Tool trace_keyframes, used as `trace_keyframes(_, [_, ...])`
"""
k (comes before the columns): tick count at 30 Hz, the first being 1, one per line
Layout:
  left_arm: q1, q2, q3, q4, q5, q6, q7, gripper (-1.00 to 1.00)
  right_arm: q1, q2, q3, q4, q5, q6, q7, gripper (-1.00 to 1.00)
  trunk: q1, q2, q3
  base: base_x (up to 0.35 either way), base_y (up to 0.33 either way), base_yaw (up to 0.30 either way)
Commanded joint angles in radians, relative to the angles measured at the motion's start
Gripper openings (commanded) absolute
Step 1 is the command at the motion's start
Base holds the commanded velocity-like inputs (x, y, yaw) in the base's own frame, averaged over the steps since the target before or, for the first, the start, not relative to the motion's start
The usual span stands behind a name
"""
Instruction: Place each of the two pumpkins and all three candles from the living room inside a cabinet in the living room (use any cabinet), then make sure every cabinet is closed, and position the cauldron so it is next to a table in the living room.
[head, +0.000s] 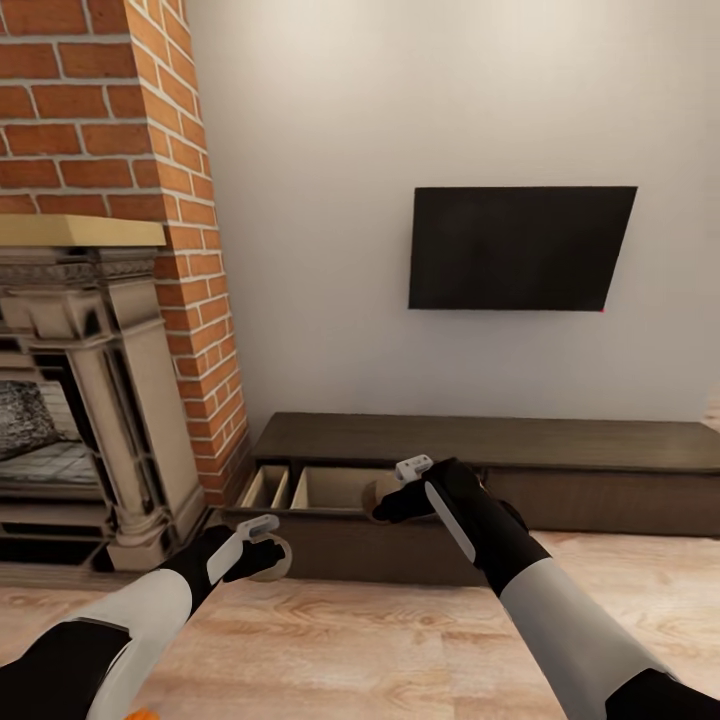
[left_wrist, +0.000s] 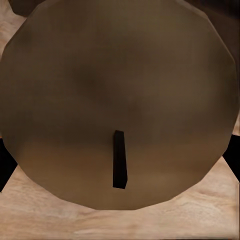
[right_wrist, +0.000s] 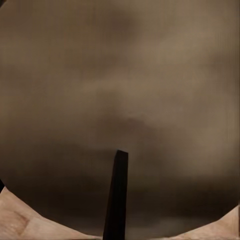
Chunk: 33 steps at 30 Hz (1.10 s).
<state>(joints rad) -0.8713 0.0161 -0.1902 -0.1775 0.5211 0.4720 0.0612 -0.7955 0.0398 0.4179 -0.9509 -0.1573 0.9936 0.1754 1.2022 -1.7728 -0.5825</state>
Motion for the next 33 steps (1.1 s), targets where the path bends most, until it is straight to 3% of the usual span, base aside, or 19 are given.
trace_keyframes(1, [0.0,0.001,-0.006,-0.003,0.011,0.006,0.006,-1.0,-0.001,0.0,0.001,0.0,-0.005,0.003,-0.002,-1.0,0.0,-0.001,-0.001,0.0,0.0,-0.293])
trace_keyframes(12, [0.0,-0.001,-0.005,-0.022,0.012,0.006,0.005,-1.0,-0.001,0.004,0.007,0.0,-0.005,-0.001,-0.001,-1.0,0.0,-0.001,-0.007,0.0,0.0,-0.272])
trace_keyframes(33, [0.0,-0.002,-0.005,-0.032,0.013,0.005,0.005,-1.0,-0.001,0.006,0.013,0.011,-0.003,-0.029,-0.003,-1.0,0.0,-0.001,-0.007,0.0,0.0,-0.013])
